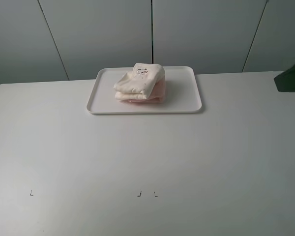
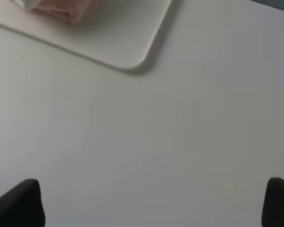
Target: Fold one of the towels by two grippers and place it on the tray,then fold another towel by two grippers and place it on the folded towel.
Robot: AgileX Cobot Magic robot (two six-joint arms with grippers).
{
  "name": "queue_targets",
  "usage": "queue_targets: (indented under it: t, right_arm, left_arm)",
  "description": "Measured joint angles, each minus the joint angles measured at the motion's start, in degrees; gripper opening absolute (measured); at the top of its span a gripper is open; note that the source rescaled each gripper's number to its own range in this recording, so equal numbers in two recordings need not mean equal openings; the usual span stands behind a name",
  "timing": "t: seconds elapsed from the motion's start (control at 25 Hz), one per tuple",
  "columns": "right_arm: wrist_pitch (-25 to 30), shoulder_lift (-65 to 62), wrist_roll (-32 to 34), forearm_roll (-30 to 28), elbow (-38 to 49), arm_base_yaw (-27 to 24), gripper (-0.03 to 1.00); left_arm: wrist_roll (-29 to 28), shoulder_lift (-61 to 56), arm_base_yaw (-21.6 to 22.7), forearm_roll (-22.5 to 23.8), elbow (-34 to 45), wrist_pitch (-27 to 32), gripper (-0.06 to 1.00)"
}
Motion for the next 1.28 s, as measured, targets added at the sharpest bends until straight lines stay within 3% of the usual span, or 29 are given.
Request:
queue_targets:
  t: [0.56, 0.84, 1.28]
  right_arm:
    - [1.92, -18.15, 2.81, 4.16, 11.27, 0.00, 0.99]
    - [0.46, -26.01, 2.90, 4.39, 14.91, 0.00, 0.99]
    - [-1.52, -37.66, 2.22, 4.68, 16.02, 0.00, 0.99]
  left_arm:
    - [0.73, -20.91, 0.00, 0.12, 0.92, 8.43, 1.00]
    - [0.73, -33.00, 0.00, 0.45, 0.92, 9.35, 1.00]
    - [0.73, -35.32, 0.00, 1.34, 6.19, 11.63, 1.00]
